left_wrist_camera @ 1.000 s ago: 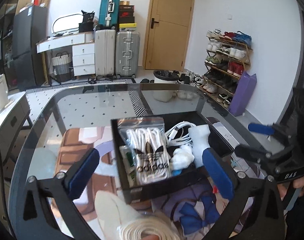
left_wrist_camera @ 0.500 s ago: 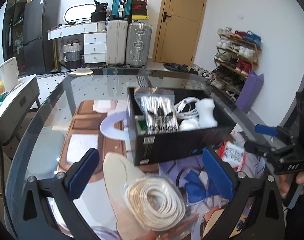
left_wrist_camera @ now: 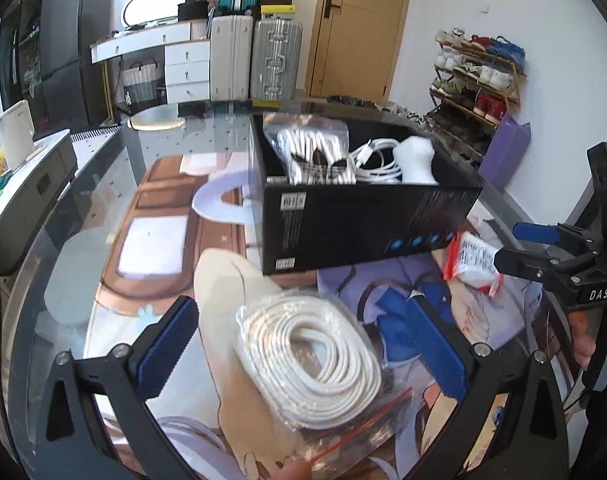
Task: Organize soft objects
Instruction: 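Reach right tool to the white-and-red packet and close on it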
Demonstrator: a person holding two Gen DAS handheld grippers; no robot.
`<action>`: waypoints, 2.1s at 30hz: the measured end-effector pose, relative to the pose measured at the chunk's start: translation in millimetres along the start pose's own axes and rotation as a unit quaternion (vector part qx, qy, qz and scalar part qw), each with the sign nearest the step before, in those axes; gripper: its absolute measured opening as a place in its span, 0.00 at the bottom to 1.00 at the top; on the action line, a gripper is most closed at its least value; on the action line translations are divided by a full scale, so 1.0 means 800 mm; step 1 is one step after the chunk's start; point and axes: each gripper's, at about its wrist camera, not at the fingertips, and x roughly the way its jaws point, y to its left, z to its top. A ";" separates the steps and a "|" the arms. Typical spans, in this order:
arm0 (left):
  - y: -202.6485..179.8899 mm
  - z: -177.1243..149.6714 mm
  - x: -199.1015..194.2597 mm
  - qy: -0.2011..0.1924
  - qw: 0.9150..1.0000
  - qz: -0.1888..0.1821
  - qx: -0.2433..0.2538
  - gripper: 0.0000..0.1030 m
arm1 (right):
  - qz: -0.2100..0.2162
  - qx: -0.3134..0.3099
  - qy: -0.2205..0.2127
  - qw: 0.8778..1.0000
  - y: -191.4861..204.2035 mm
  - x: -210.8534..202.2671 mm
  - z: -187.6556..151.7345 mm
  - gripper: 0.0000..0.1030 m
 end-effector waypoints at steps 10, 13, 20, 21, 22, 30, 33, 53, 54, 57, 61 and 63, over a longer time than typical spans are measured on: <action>-0.002 -0.003 0.002 -0.003 1.000 -0.014 0.002 1.00 | 0.022 -0.009 0.035 0.999 0.014 0.032 -0.011 0.99; -0.002 -0.004 0.000 -0.007 1.000 -0.015 0.004 1.00 | 0.029 -0.019 0.042 0.999 0.024 0.040 -0.013 0.99; -0.001 -0.003 -0.001 -0.005 1.000 -0.019 0.000 1.00 | 0.066 -0.054 0.045 0.995 0.049 0.041 -0.018 0.99; 0.000 -0.002 -0.001 -0.005 1.000 -0.020 -0.002 1.00 | 0.067 -0.055 0.040 0.995 0.051 0.040 -0.018 0.99; 0.001 -0.002 -0.001 -0.004 1.000 -0.020 -0.003 1.00 | 0.067 -0.054 0.037 0.996 0.051 0.040 -0.016 0.99; 0.003 -0.003 -0.001 -0.004 1.000 -0.020 -0.007 1.00 | 0.018 -0.027 0.034 0.999 0.038 0.051 -0.011 0.99; 0.003 -0.002 -0.001 -0.003 1.000 -0.021 -0.008 1.00 | -0.001 -0.031 0.039 0.999 0.038 0.055 -0.011 0.99; 0.002 -0.002 0.000 -0.004 1.000 -0.015 -0.001 1.00 | -0.037 -0.055 0.039 0.997 0.047 0.055 -0.020 0.85; 0.002 -0.002 0.001 -0.003 1.000 -0.015 -0.001 1.00 | -0.037 -0.057 0.036 0.997 0.047 0.052 -0.021 0.81; 0.001 -0.002 0.002 -0.003 1.000 -0.017 -0.002 1.00 | -0.034 -0.058 0.031 0.997 0.045 0.049 -0.021 0.66; 0.001 -0.002 0.002 -0.002 1.000 -0.017 -0.003 1.00 | -0.031 -0.063 0.030 0.997 0.046 0.046 -0.022 0.54; 0.001 -0.002 0.003 0.002 1.000 -0.016 0.000 1.00 | -0.026 -0.067 0.030 0.997 0.047 0.044 -0.022 0.53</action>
